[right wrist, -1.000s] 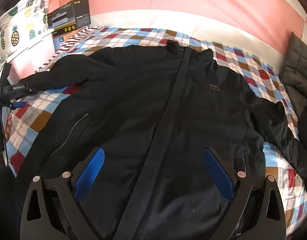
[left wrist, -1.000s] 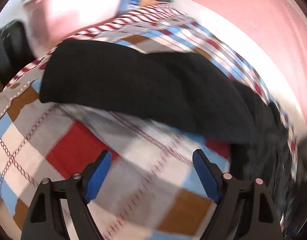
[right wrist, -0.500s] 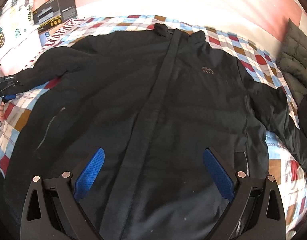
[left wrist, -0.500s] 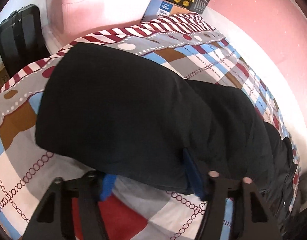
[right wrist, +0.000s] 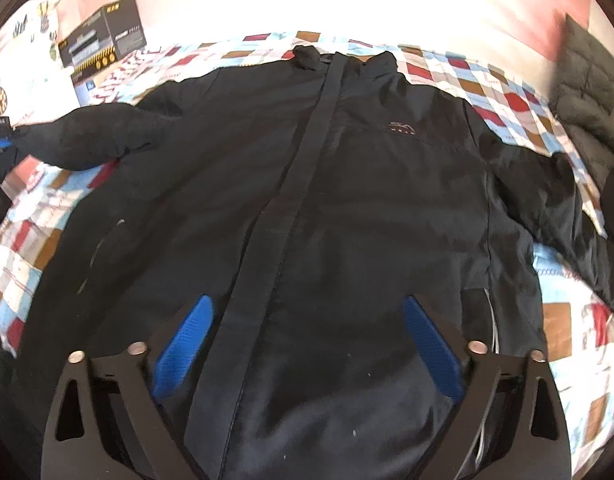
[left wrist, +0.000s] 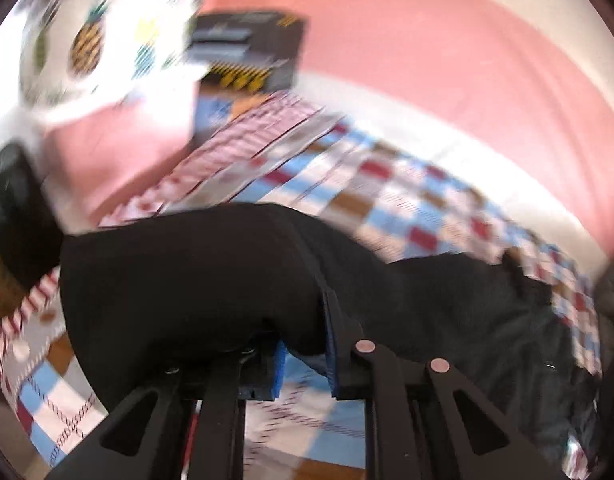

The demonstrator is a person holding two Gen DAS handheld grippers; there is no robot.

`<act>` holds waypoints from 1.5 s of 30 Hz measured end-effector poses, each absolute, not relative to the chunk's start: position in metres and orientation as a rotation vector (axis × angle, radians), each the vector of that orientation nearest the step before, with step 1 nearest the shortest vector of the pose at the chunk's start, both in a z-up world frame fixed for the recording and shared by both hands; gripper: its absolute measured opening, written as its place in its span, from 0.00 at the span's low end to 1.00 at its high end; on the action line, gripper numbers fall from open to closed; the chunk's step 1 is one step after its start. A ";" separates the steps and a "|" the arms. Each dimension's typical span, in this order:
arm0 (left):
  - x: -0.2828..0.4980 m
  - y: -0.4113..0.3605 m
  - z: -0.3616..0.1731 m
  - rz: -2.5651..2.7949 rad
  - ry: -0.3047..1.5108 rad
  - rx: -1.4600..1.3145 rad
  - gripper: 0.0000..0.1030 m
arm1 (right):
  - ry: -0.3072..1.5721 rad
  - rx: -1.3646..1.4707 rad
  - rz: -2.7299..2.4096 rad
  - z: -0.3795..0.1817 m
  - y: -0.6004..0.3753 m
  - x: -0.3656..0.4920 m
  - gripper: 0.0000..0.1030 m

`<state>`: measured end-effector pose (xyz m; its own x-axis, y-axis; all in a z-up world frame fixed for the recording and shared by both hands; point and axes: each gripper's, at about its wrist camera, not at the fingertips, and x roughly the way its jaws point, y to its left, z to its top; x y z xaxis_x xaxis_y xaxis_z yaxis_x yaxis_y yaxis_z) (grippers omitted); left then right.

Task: Fold large clothes
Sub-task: 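Grasp the jacket sleeve nearest the left tool and lift it, then carry the held sleeve with the left tool across the jacket body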

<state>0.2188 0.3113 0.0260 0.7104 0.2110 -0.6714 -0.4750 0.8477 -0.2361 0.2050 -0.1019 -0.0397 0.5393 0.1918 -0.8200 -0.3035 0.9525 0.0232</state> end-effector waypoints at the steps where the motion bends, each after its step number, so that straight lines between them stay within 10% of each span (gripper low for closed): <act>1: 0.221 0.303 0.037 0.364 0.666 -0.399 0.15 | 0.959 -0.109 0.294 -0.039 -0.108 0.205 0.87; 11: 0.274 0.151 0.105 -0.001 0.611 -0.212 0.15 | 0.952 0.036 0.238 -0.036 -0.168 0.199 0.83; 25: 0.345 -0.025 -0.007 -0.329 0.905 -0.219 0.28 | 0.948 0.177 0.166 -0.056 -0.235 0.195 0.83; 30: 0.341 -0.033 -0.029 -0.498 0.983 -0.390 0.55 | 0.945 0.202 0.138 -0.063 -0.246 0.203 0.84; 45: 0.322 0.160 0.012 -0.094 0.834 -0.343 0.55 | 0.880 0.236 0.249 -0.043 -0.226 0.298 0.84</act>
